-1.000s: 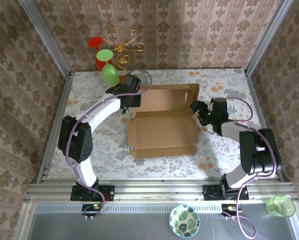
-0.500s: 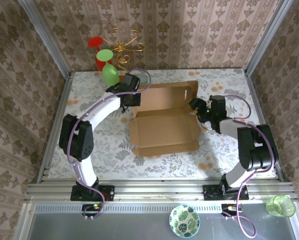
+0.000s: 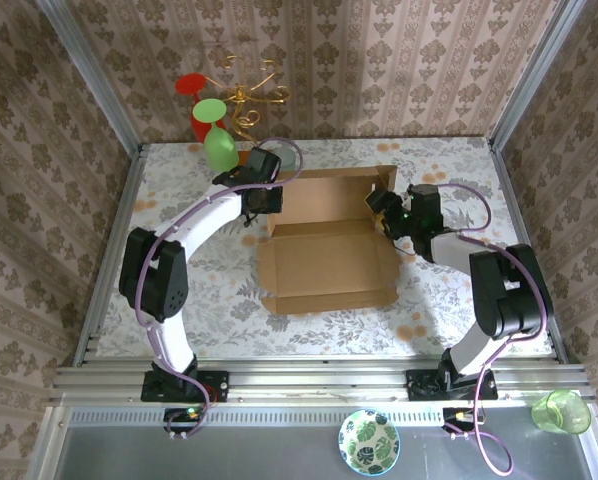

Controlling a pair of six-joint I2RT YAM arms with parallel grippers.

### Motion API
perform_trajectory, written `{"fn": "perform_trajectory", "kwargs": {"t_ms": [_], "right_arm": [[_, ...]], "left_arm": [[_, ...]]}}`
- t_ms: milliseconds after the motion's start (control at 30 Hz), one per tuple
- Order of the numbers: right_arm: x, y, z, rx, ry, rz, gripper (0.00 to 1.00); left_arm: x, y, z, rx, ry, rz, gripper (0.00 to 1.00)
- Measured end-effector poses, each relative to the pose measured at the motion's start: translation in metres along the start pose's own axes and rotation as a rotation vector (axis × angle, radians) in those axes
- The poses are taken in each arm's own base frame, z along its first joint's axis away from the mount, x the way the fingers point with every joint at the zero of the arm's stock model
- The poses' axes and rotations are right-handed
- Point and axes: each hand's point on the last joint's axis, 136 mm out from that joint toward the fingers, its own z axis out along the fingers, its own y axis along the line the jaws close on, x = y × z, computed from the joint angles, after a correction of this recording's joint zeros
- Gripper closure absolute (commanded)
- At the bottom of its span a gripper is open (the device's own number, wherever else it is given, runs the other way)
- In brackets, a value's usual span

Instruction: Fold the paper box

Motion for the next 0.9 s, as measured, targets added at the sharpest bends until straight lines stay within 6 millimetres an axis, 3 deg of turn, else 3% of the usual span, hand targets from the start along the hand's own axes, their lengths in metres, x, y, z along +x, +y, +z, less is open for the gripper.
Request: {"fn": "perform_trajectory", "kwargs": {"t_ms": [267, 367, 567, 667, 767, 900], "right_arm": [[0.009, 0.000, -0.001, 0.017, 0.023, -0.014, 0.38], [0.001, 0.014, -0.021, -0.003, 0.007, -0.059, 0.37], [-0.041, 0.062, -0.083, -0.136, -0.107, -0.170, 0.36], [-0.058, 0.073, -0.099, -0.158, -0.147, -0.209, 0.38], [-0.077, 0.065, -0.105, -0.132, -0.179, -0.209, 0.41], [-0.114, 0.029, -0.092, -0.056, -0.182, -0.165, 0.53]], "left_arm": [[-0.001, 0.001, 0.000, 0.008, -0.001, -0.014, 1.00], [-0.002, 0.003, 0.001, 0.015, 0.002, -0.022, 1.00], [-0.004, 0.009, 0.002, 0.039, 0.008, -0.033, 1.00], [-0.006, 0.008, 0.002, 0.057, 0.002, -0.030, 1.00], [-0.008, 0.005, 0.002, 0.078, -0.005, -0.019, 1.00], [-0.006, -0.002, 0.000, 0.121, -0.003, 0.000, 1.00]]}}
